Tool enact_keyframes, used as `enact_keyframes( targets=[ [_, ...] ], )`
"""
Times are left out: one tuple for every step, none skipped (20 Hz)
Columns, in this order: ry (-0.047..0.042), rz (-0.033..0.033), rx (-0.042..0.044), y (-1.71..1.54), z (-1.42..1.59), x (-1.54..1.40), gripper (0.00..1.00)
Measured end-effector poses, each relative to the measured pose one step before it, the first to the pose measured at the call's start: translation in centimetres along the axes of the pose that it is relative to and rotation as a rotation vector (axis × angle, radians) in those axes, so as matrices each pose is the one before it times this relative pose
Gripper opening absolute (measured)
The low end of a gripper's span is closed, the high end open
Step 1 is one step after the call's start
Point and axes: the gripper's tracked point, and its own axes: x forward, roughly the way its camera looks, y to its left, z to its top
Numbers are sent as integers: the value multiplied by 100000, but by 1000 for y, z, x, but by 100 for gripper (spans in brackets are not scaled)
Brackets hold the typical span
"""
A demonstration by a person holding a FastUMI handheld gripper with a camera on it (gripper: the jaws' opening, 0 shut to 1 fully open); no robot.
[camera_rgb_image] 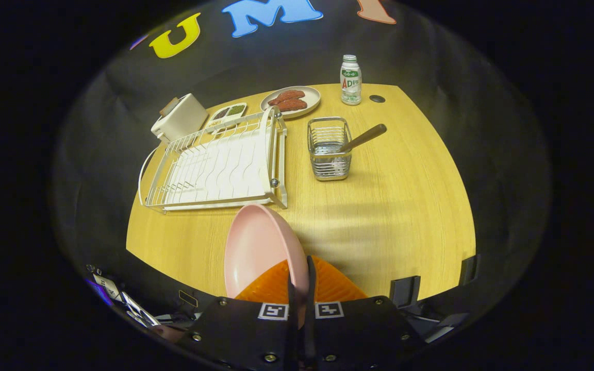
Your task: Take the plate from the dish rack, then take the spoon from the basket and place it into the plate.
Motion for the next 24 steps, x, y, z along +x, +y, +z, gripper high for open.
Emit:
enact_keyframes(
  targets=[
    [160,249,-625,206,-34,640,5],
    [315,764,-357,334,-161,664,5],
    [774,1611,640,406,-148,730,4],
    [839,1884,1527,374,-351,676,5],
    [806,1873,1137,245,-304,723,4],
    [731,400,877,-27,-243,791,5],
    [710,-959,-631,-302,-304,611,5],
    [151,-193,-1544,-188,-256,271,5],
    [-991,2678,1029,485,186,349,5],
    [-91,1038,-377,111,-223,454,5],
    [-47,1713,1268,174,121,530,5],
    [663,1553,2094,20,-115,489,5],
    [885,876,2903,74,-70,638,5],
    [932,-1369,431,-554,-56,303,7],
    [580,-827,-368,-491,-165,531,11],
    [538,-3524,-1528,-776,-159,347,11],
    [241,-3147,-2965,-842,-43,201,13],
    [182,-177,-1951,-148,-176,129,13],
    [57,577,-398,34,-28,115,13],
    [-309,644,-96,-29,17,5,13],
    [-292,-16,156,-55,135,-65,13],
    [-487,482,244,85,78,-91,13],
    [-878,994,55,171,237,-191,13],
    [-1253,365,-422,63,203,-219,13]
  ],
)
